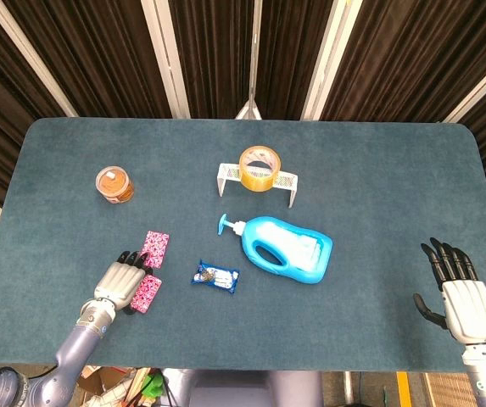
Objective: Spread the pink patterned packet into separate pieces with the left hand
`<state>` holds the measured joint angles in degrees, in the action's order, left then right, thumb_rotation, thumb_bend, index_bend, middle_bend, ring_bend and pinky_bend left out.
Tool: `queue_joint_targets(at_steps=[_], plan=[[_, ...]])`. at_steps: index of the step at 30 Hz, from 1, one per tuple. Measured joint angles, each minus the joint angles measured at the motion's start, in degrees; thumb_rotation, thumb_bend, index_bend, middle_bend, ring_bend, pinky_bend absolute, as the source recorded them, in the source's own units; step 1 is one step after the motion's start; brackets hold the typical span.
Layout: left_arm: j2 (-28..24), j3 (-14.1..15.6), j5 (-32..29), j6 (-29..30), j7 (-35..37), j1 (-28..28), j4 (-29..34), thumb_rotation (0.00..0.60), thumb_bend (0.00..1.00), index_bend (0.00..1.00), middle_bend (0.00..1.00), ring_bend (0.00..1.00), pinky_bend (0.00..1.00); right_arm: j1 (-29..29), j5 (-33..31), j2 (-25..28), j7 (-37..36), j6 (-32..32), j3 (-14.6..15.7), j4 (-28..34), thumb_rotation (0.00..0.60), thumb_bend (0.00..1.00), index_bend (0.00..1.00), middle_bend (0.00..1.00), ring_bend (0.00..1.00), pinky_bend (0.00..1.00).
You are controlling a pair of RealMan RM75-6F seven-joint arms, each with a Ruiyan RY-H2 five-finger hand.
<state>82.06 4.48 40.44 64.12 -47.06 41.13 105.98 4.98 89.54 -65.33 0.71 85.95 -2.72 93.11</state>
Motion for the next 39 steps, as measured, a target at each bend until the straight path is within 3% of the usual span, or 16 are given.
queue_joint_targets(at_steps=[8, 17, 23, 31, 39], plan=[[-1.0, 0.7, 2.4, 0.6, -0.2, -0.2, 0.7, 0.600, 0.51, 0.57, 0.00, 0.00, 0.00, 0.0, -0.1, 0.0, 0.0, -0.1, 0.0, 0.0, 0.600, 0.36, 0.00, 0.00, 0.00, 0.09], [-5.8, 2.3, 3.3, 2.6, -6.2, 1.0, 2.0, 0.600, 0.52, 0.58, 0.00, 0.00, 0.00, 0.0, 0.0, 0.1, -0.2, 0.0, 0.0, 0.1, 0.600, 0.36, 0.00, 0.00, 0.00, 0.09], [-7.7, 2.8, 3.0, 2.2, -4.0, 0.1, -0.3, 0.600, 0.52, 0.58, 0.00, 0.00, 0.00, 0.0, 0.0, 0.0, -0.1, 0.0, 0.0, 0.1, 0.600, 0.36, 0.00, 0.00, 0.00, 0.09], [-8.4, 3.1, 5.2, 0.5, -0.5, -1.2, -4.9, 0.600, 0.50, 0.50, 0.00, 0.00, 0.00, 0.0, -0.2, 0.0, 0.1, -0.3, 0.0, 0.4, 0.600, 0.36, 0.00, 0.00, 0.00, 0.09], [-5.0, 1.6, 5.2, -1.6, 0.7, -1.4, -10.5, 0.600, 0.47, 0.44, 0.00, 0.00, 0.00, 0.0, 0.0, 0.0, -0.2, -0.2, 0.1, 0.3, 0.600, 0.36, 0.00, 0.00, 0.00, 0.09]])
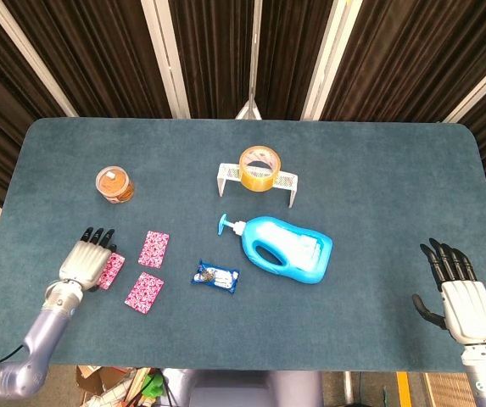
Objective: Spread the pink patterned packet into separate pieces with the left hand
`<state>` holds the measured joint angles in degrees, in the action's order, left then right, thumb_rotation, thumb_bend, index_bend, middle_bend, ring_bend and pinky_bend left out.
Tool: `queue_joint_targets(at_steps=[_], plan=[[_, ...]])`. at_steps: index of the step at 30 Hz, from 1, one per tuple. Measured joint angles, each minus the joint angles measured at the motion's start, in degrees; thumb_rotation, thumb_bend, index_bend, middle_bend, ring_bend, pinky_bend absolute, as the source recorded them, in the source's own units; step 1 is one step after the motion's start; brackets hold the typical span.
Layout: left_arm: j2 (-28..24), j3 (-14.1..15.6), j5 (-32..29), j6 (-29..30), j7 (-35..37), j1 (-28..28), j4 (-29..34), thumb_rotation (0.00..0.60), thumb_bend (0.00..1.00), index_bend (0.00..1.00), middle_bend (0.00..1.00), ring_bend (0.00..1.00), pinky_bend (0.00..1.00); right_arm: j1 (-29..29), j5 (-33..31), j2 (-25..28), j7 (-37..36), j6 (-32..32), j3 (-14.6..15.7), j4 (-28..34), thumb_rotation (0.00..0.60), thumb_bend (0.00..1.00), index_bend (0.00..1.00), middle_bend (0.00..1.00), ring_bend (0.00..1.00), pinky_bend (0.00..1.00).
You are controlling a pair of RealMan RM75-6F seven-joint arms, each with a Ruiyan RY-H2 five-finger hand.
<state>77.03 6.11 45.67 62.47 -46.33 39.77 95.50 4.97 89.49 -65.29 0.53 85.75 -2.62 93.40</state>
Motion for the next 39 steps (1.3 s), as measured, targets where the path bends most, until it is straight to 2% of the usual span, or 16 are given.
queue_joint_targets(at_steps=[2, 4, 9, 18, 22, 27, 31, 35, 39], plan=[[0.5, -0.3, -0.9, -0.4, -0.3, 0.1, -0.5, 0.600, 0.44, 0.39, 0.00, 0.00, 0.00, 0.0, 0.0, 0.0, -0.1, 0.1, 0.0, 0.0, 0.600, 0.36, 0.00, 0.00, 0.00, 0.09], [0.7, -0.5, -2.2, -0.8, -1.3, 0.3, -0.6, 0.600, 0.38, 0.27, 0.00, 0.00, 0.00, 0.0, 0.1, 0.1, -0.2, 0.1, 0.0, -0.1, 0.600, 0.36, 0.00, 0.00, 0.00, 0.09], [0.5, -0.7, -4.9, -1.0, -3.8, 1.0, 0.9, 0.600, 0.32, 0.01, 0.00, 0.00, 0.00, 0.0, 0.1, 0.0, -0.2, 0.1, 0.0, -0.2, 0.600, 0.36, 0.00, 0.00, 0.00, 0.09], [-0.2, -1.3, -4.7, -0.2, -3.4, 0.9, 2.9, 0.600, 0.32, 0.00, 0.00, 0.00, 0.00, 0.0, 0.2, 0.0, 0.0, 0.2, 0.1, -0.2, 0.600, 0.36, 0.00, 0.00, 0.00, 0.09], [-1.7, -1.5, -3.4, 1.6, -2.0, 0.1, 5.8, 0.600, 0.32, 0.00, 0.00, 0.00, 0.00, 0.0, 0.1, 0.1, 0.0, 0.2, 0.0, -0.2, 0.600, 0.36, 0.00, 0.00, 0.00, 0.09], [-4.6, -1.1, 3.1, 7.0, 3.1, -3.4, 10.1, 0.600, 0.30, 0.00, 0.00, 0.00, 0.00, 0.0, 0.2, -0.1, 0.4, 0.4, -0.1, -0.6, 0.600, 0.36, 0.00, 0.00, 0.00, 0.09], [-6.9, 0.8, 12.6, 14.5, 7.3, -8.3, 11.6, 0.600, 0.23, 0.00, 0.00, 0.00, 0.00, -0.1, 0.6, -0.3, 1.5, 0.8, -0.2, -1.1, 0.600, 0.36, 0.00, 0.00, 0.00, 0.09], [-8.1, 3.2, 23.7, 24.4, 13.2, -15.0, 9.6, 0.600, 0.17, 0.00, 0.00, 0.00, 0.00, -0.1, 0.9, -0.8, 3.1, 1.4, -0.2, -1.5, 0.600, 0.36, 0.00, 0.00, 0.00, 0.09], [-9.1, 4.9, 30.9, 32.0, 21.3, -22.1, 5.3, 0.600, 0.15, 0.00, 0.00, 0.00, 0.00, -0.2, 0.9, -1.1, 4.1, 1.8, -0.4, -1.9, 0.600, 0.36, 0.00, 0.00, 0.00, 0.09]])
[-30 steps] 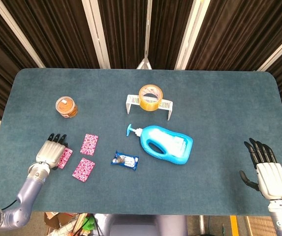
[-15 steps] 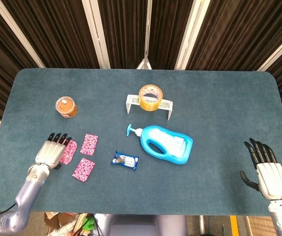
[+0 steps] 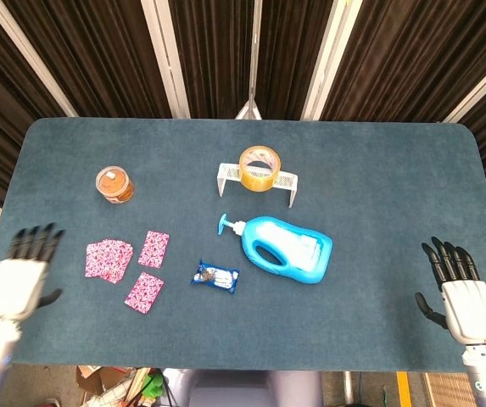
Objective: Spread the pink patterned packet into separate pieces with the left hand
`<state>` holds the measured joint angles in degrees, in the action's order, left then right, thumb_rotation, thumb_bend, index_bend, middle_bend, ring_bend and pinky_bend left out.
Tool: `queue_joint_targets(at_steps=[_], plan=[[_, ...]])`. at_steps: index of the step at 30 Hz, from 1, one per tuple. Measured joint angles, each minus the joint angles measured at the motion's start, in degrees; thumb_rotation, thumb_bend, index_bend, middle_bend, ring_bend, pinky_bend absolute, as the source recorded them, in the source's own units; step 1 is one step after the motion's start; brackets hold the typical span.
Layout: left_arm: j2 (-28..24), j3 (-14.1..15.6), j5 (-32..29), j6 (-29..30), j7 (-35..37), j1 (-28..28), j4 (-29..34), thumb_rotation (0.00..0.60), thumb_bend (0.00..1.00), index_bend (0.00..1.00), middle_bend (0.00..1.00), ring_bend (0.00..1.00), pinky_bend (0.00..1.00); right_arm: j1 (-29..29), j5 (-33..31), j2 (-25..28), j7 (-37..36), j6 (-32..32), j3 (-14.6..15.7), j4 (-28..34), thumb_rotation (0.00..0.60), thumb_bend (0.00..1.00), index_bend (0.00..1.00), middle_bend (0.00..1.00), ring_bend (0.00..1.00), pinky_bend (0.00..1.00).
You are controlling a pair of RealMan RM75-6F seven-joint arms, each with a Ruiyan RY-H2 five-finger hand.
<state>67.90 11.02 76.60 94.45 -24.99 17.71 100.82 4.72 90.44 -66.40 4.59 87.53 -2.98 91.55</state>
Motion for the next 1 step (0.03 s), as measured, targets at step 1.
queue_joint_targets(at_steps=[1], plan=[[-0.3, 0.4, 1.4, 1.4, 2.1, -2.0, -1.6, 0.600, 0.15, 0.00, 0.00, 0.00, 0.00, 0.0, 0.0, -0.1, 0.2, 0.1, 0.0, -0.1, 0.600, 0.36, 0.00, 0.00, 0.00, 0.09]])
